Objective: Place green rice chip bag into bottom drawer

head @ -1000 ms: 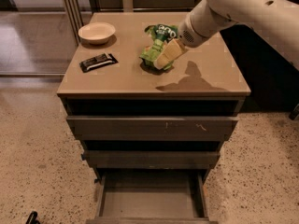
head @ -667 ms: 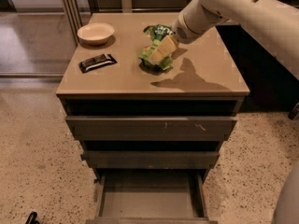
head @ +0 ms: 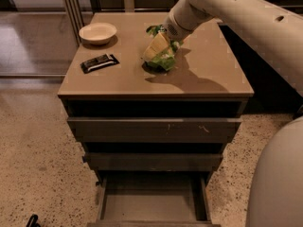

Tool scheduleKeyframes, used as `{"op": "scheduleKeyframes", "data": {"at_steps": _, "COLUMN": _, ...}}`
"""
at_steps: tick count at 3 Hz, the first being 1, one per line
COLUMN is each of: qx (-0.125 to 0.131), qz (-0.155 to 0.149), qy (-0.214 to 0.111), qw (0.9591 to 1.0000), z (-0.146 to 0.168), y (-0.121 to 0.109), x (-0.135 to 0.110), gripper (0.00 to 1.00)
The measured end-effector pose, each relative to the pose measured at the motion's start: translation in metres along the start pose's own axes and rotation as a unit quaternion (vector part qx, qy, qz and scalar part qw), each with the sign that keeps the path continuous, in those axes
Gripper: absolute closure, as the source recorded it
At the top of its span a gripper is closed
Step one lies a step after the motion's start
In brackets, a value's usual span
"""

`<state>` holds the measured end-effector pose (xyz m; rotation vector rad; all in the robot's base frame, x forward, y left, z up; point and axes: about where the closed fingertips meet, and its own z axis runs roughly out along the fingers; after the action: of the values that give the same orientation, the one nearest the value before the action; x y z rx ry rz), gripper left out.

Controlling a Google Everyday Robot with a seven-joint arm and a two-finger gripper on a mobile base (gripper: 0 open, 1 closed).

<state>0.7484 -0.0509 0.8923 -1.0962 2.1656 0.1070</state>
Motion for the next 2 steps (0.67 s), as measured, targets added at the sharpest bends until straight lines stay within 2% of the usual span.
{"op": "scheduleKeyframes", "data": {"at_steps": 2, "qx": -0.003, "qz": 0.004, "qy": 0.040, "qw": 0.9992, "z": 0.029, "y": 0.006, "x": 0.015, "gripper": 0.00}}
